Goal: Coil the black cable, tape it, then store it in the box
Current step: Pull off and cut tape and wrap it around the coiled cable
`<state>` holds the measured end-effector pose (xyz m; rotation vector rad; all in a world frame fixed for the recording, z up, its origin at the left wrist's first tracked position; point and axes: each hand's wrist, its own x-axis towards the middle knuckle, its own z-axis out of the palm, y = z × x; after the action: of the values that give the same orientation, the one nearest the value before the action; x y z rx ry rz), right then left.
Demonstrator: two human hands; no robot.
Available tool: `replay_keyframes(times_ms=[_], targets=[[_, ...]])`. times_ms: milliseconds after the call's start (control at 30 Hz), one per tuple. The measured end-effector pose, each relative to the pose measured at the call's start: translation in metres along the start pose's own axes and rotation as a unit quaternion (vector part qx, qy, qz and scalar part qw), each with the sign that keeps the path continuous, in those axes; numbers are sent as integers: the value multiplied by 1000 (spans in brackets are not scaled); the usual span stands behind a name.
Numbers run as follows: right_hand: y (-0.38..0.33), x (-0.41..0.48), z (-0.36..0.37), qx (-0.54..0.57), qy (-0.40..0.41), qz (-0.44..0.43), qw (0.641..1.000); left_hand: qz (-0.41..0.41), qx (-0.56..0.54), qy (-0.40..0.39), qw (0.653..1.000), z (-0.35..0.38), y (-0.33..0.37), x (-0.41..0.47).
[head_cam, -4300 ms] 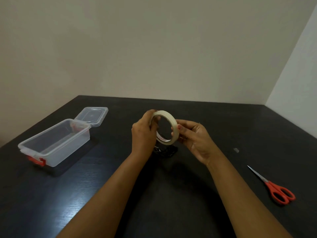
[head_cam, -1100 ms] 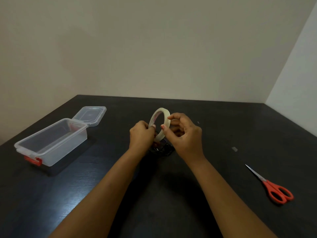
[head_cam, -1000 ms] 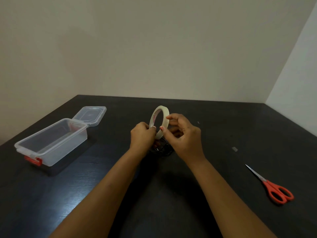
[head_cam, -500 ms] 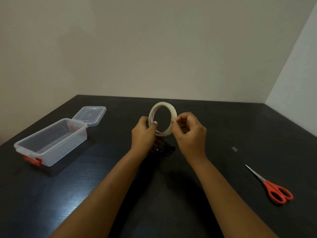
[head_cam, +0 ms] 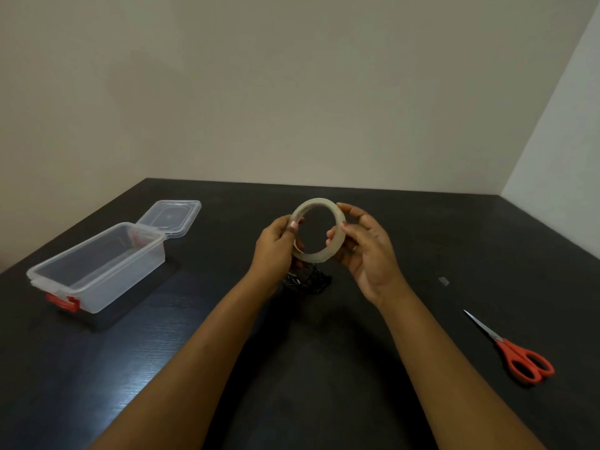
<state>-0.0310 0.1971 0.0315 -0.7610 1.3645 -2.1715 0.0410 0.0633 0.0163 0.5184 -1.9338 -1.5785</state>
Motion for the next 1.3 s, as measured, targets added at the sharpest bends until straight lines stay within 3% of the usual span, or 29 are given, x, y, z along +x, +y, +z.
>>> replay_keyframes(times_ms=[167, 300, 500, 700, 967, 1300], targets=[[-2, -1, 3, 39, -45, 19, 998, -12, 52, -66, 996, 1, 0, -3], [-7, -1, -3, 73, -37, 38, 996, 36, 110, -97, 988, 6, 2, -5], [-11, -2, -8, 92, -49, 68, 992, 136, 180, -29, 974, 6, 4, -7], [-7, -3, -2, 180, -119, 107, 971, 110, 173, 38, 978, 1, -4, -3], [-5, -3, 4, 169, -141, 100, 970, 58, 139, 52, 987, 3, -7, 1], [-3, 0, 3, 160, -124, 92, 975, 146, 178, 76, 970, 2, -7, -4]])
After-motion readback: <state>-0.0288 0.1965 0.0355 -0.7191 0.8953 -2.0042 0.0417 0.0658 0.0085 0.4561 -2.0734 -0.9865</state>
